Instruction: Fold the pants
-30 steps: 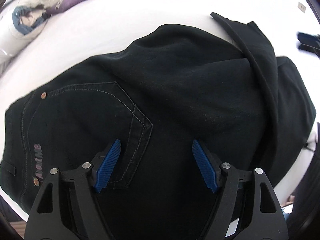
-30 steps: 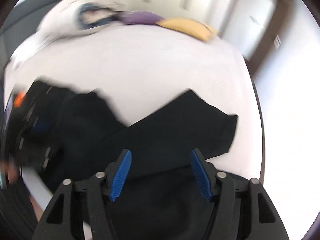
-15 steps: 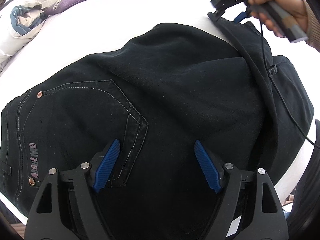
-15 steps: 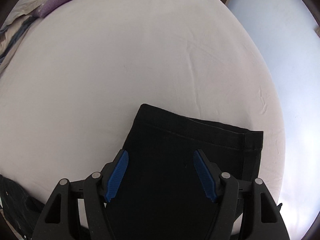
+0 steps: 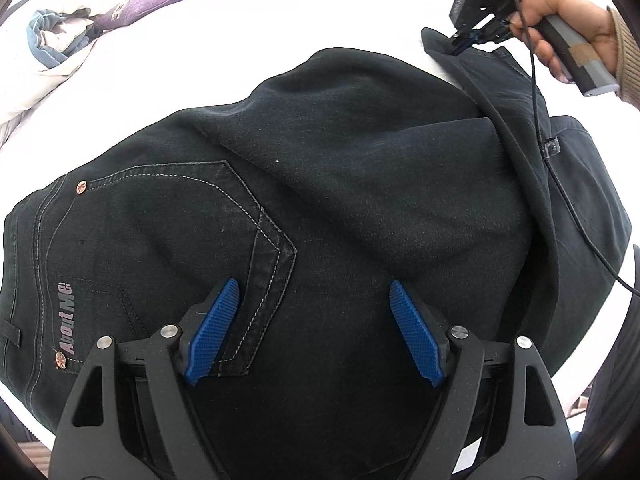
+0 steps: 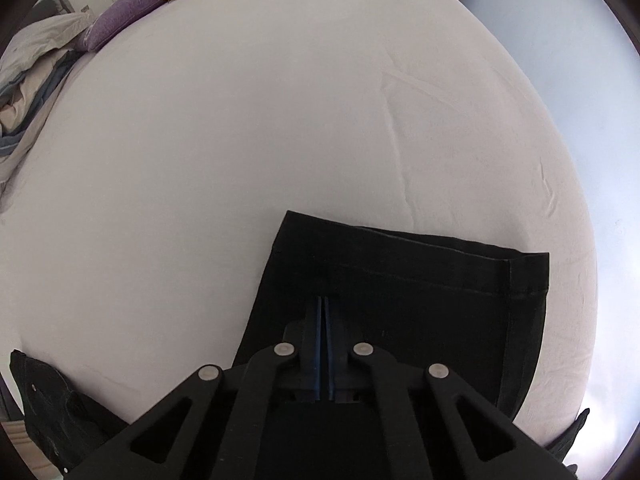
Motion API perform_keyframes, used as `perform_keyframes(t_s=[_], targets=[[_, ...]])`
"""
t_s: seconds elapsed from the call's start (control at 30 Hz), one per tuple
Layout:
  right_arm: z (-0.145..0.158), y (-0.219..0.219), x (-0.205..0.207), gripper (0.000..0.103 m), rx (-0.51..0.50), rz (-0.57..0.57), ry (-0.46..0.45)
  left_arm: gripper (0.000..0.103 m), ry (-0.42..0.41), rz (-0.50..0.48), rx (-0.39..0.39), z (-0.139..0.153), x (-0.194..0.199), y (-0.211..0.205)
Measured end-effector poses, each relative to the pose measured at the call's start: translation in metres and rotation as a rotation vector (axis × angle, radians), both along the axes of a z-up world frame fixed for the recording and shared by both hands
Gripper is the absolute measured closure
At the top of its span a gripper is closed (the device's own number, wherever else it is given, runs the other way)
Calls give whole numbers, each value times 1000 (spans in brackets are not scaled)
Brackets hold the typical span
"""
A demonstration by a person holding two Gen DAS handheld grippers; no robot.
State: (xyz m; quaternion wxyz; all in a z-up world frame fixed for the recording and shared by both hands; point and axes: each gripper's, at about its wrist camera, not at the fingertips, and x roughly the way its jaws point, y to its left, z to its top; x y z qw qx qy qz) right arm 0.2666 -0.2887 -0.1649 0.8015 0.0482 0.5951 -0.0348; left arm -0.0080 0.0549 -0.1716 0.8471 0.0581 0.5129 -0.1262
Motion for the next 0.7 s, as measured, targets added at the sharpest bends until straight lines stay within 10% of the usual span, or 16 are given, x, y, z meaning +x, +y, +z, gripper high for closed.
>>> perform_keyframes(t_s=[0.17, 0.2, 0.27, 0.3, 0.6, 0.7], targets=[[10, -31, -1, 97, 91, -50, -14, 25, 0, 8, -1, 0, 2, 0], [9, -34, 3, 89, 107, -53, 14, 25, -1, 10, -2, 0, 2, 1], [10, -40, 13, 38, 124, -48, 53, 25, -3, 14, -6, 0, 3, 2], [5, -41, 12, 34, 118, -45, 40, 25, -5, 15, -7, 0, 3, 2], [-25, -34, 51, 35, -39, -82, 143, 25, -20, 12, -25, 0, -3, 11], [-26, -37, 61, 51, -55, -64, 143, 25, -26, 12, -32, 2, -6, 15]])
